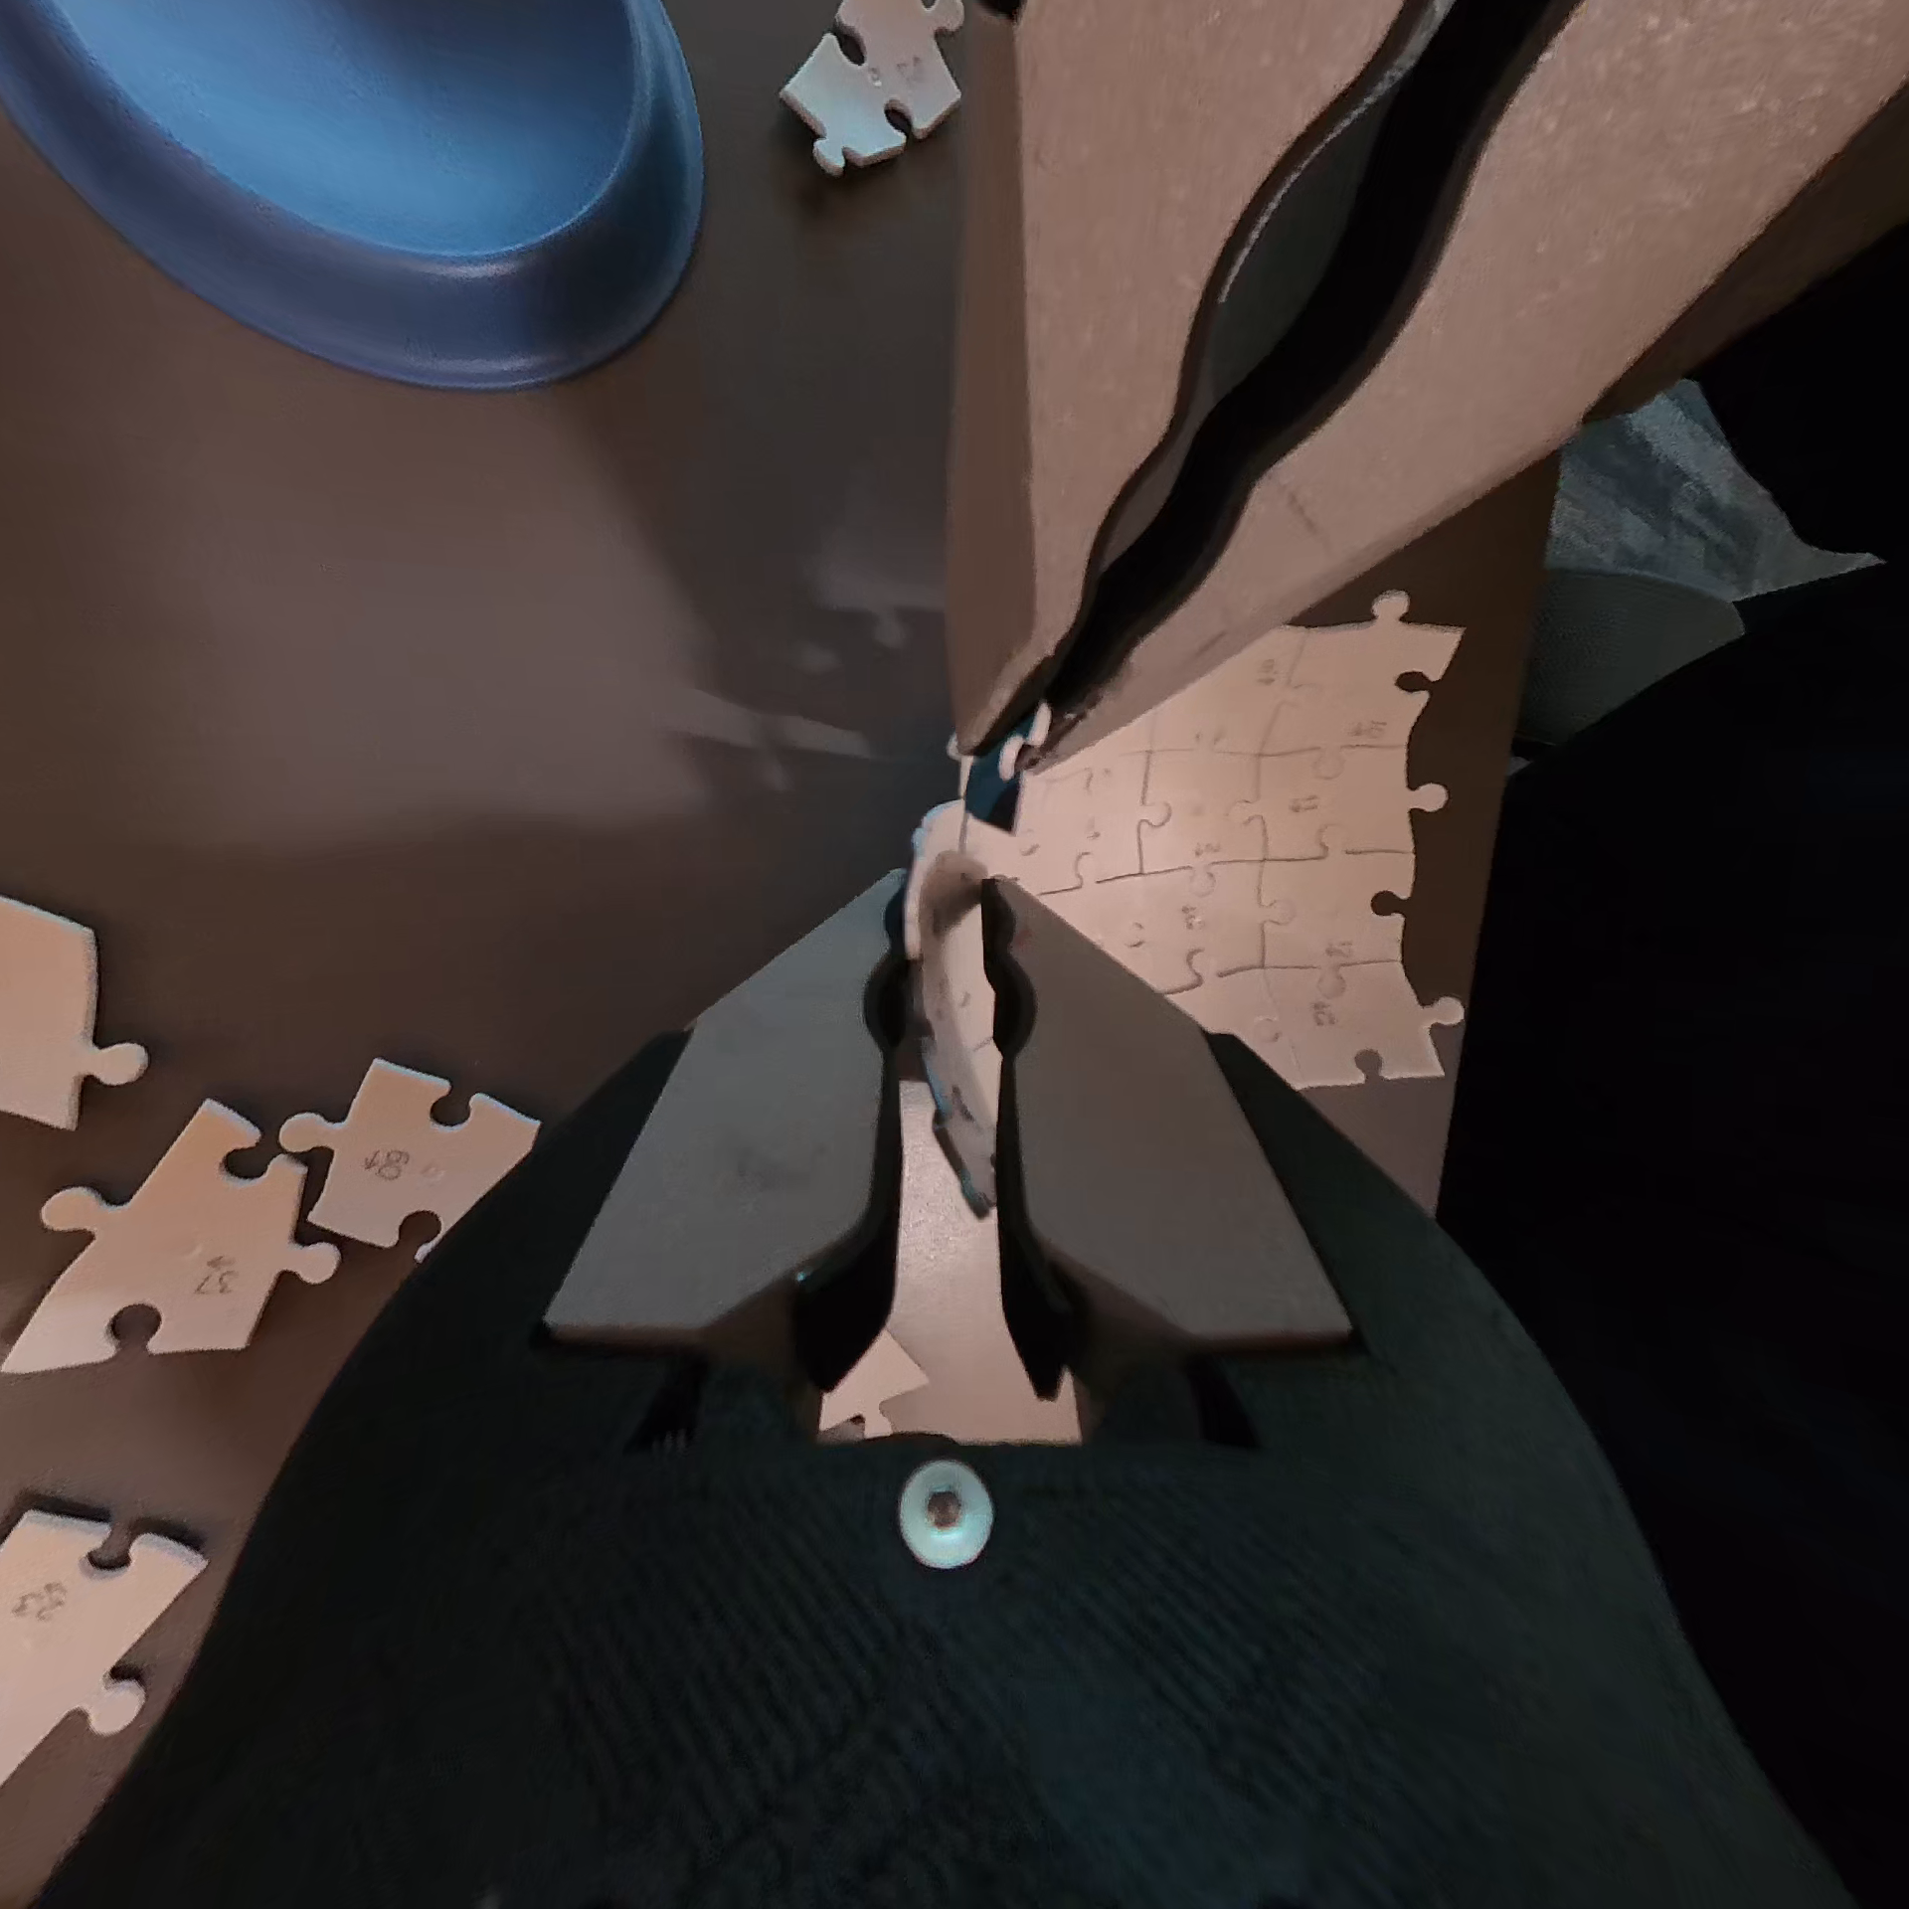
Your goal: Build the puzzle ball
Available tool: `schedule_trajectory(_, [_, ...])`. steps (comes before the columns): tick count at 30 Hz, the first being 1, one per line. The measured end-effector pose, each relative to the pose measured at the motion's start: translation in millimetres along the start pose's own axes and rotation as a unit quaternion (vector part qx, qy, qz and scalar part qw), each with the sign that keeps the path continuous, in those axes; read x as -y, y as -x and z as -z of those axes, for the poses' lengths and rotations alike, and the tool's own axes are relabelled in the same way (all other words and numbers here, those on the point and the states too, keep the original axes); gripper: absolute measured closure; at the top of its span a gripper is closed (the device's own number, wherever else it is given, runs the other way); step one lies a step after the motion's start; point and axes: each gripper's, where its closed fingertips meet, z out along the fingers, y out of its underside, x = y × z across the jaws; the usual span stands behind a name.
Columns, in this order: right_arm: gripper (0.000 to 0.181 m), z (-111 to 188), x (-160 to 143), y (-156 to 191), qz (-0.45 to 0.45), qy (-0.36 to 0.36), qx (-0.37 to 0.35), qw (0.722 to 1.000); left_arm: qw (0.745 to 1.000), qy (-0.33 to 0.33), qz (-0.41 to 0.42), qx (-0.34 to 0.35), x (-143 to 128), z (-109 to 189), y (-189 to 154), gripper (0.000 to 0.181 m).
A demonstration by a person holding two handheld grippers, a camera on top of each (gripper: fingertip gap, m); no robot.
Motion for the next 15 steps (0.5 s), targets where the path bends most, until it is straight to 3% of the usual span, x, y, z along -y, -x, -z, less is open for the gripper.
schedule_trajectory(15, [0.181, 0.5, -5.5, 3.3, 0.003, 0.013, 0.005, 1.0, 1.0, 0.018, -0.012, -0.011, 2.4, -1.0, -3.6, 0.174])
